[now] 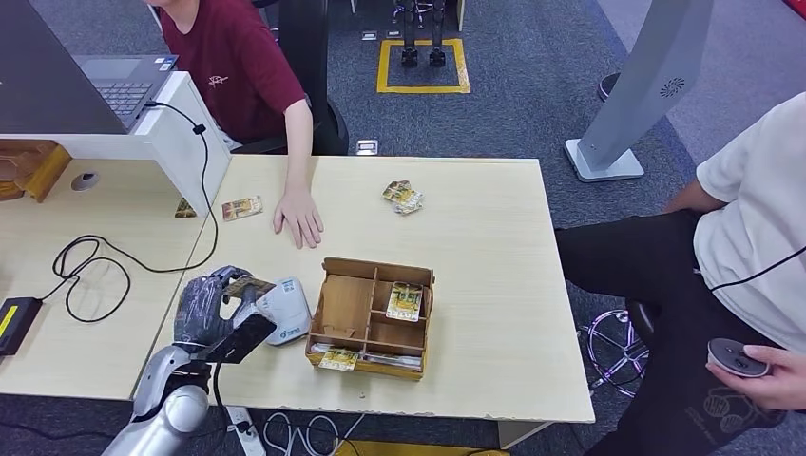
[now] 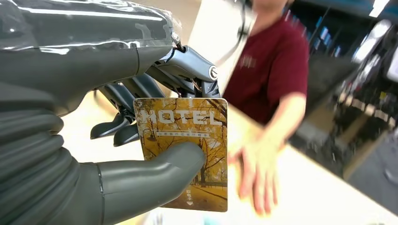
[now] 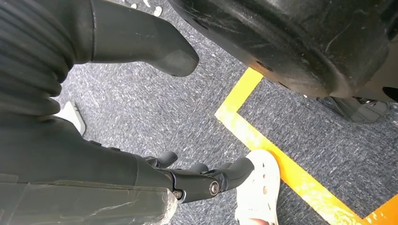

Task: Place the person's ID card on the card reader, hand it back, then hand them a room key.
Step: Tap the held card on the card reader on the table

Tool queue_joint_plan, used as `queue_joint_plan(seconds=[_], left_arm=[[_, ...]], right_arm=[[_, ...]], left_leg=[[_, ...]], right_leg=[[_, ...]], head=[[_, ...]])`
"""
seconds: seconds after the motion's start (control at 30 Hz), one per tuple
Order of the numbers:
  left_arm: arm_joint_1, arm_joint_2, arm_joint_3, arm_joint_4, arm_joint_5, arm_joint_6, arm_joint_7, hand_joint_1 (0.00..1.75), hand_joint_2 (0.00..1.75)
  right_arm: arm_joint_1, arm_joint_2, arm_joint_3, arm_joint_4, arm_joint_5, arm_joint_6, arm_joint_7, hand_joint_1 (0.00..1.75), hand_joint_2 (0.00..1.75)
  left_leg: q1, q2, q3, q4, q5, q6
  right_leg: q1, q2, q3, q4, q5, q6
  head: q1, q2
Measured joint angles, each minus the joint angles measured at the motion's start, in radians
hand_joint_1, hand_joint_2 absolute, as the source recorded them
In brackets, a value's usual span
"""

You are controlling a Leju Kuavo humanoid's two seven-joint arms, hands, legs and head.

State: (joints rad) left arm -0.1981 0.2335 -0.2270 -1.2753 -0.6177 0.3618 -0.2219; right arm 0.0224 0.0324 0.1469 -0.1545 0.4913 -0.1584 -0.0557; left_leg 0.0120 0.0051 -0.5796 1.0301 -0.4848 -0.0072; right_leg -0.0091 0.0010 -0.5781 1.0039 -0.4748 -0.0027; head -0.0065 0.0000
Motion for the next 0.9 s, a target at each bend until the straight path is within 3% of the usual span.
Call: queue_joint_plan(seconds=[0.17,0.3,0.53,0.9], left_arm=[[-0.001,-0.017,0.017,-0.013,0.31,-0.248,0.025,1.75,1.75],[-0.006,-0.018,0.025,-0.017,0.475,-0.359,0.096,1.75,1.75],[-0.002,-0.005,0.026,-0.017,0.553,-0.382,0.138,1.75,1.75],[0.028,-0.012,0.022,-0.02,0.516,-0.351,0.159,1.75,1.75]], right_arm=[[0.001,0.0,0.0,0.0,-0.01,-0.012,-0.002,0.0,1.75],[0.002,0.0,0.0,0.003,-0.014,-0.019,-0.003,0.0,1.75],[0.003,0.0,0.0,0.011,-0.014,-0.028,-0.003,0.0,1.75],[0.003,0.0,0.0,0.015,-0.013,-0.029,-0.003,0.0,1.75]], left_leg=[[0.0,0.0,0.0,0.0,0.0,0.0],[0.0,0.0,0.0,0.0,0.0,0.0],[0.0,0.0,0.0,0.0,0.0,0.0],[0.0,0.0,0.0,0.0,0.0,0.0]], right_leg=[[0.0,0.0,0.0,0.0,0.0,0.0],[0.0,0.0,0.0,0.0,0.0,0.0],[0.0,0.0,0.0,0.0,0.0,0.0],[0.0,0.0,0.0,0.0,0.0,0.0]], head=[[0.0,0.0],[0.0,0.0],[0.0,0.0],[0.0,0.0]])
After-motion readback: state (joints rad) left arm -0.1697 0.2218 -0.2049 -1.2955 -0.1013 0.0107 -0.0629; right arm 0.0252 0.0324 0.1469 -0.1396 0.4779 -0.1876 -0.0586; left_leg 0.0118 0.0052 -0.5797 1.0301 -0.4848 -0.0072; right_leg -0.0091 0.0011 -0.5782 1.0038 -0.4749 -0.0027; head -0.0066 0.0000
